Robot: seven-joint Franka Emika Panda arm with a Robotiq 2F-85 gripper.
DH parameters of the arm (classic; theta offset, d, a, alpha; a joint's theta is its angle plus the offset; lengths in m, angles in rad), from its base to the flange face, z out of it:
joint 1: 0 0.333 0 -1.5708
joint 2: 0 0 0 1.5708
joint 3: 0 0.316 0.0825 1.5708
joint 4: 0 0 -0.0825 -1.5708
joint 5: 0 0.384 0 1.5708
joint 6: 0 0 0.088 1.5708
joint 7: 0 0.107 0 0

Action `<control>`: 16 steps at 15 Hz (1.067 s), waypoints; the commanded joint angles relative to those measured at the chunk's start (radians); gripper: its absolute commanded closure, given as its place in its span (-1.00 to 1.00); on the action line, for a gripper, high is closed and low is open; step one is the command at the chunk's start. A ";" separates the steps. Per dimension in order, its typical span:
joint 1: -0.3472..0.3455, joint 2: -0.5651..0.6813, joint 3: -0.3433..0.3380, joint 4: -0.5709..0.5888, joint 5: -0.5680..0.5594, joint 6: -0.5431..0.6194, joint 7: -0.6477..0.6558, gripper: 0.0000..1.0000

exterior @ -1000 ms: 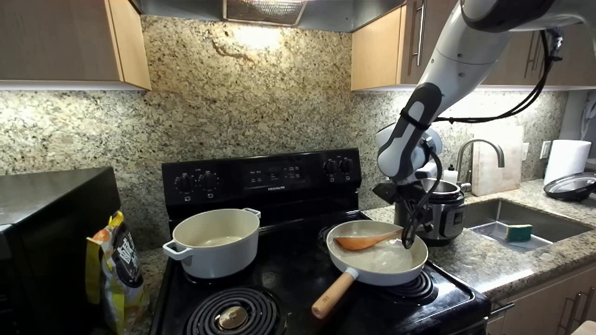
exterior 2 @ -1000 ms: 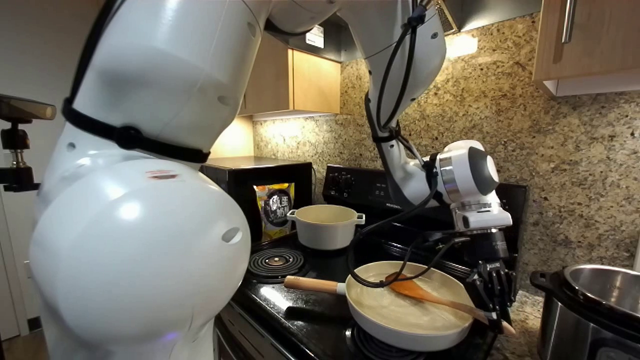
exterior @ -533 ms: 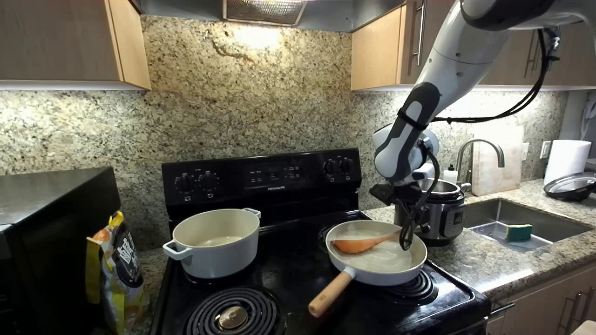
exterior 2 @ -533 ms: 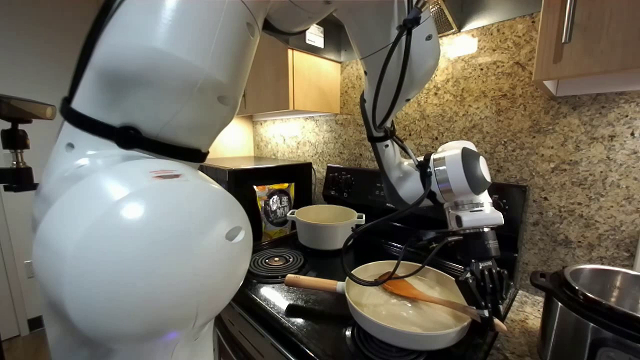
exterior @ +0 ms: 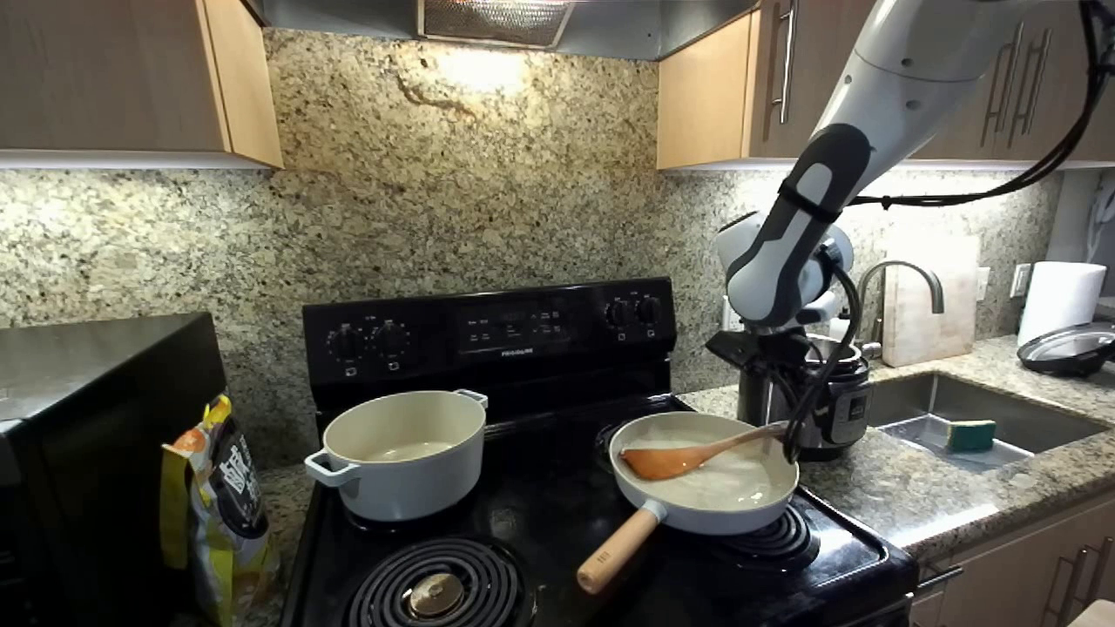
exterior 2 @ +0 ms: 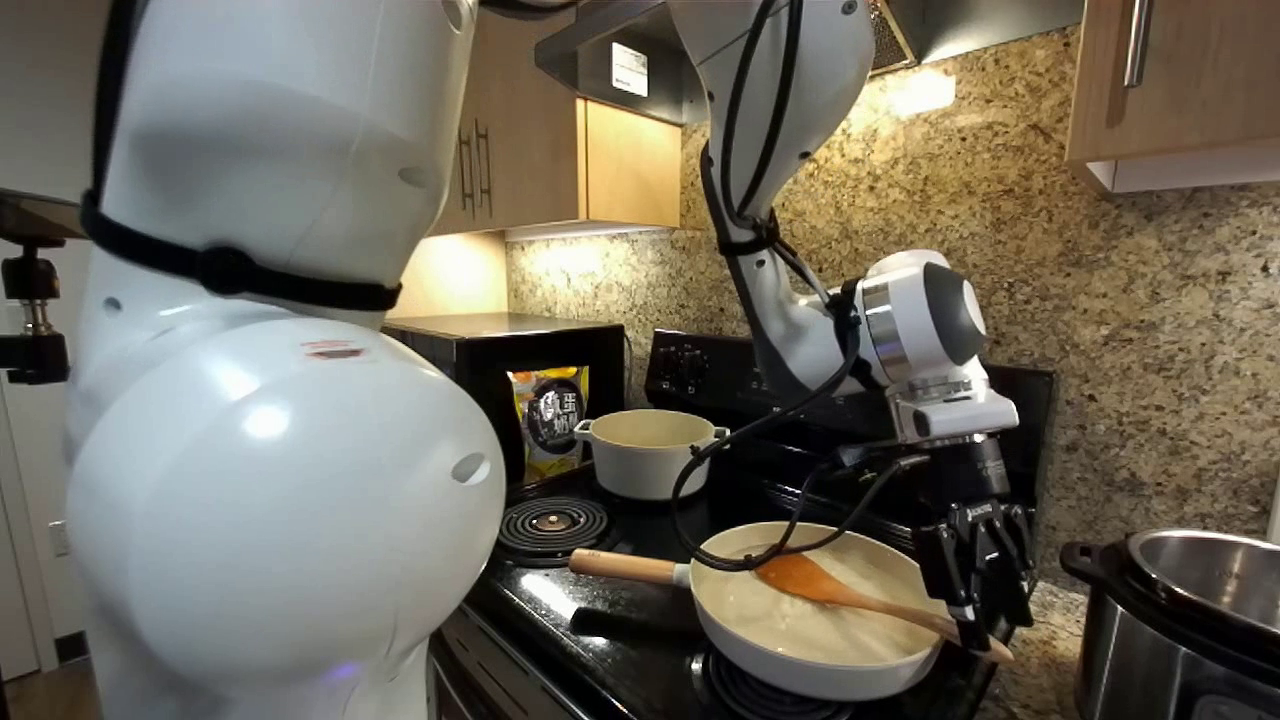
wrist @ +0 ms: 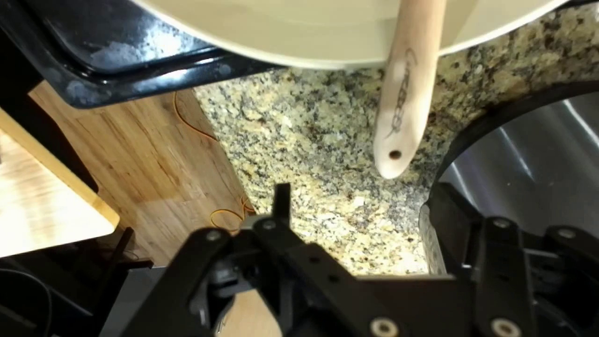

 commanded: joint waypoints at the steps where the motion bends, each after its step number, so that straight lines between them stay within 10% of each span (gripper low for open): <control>1: -0.014 -0.161 -0.009 -0.118 -0.112 0.023 0.008 -1.00; 7: -0.055 -0.255 0.047 -0.130 -0.101 -0.007 -0.085 -1.00; 16: -0.028 -0.264 0.167 -0.138 0.224 0.055 -0.253 -1.00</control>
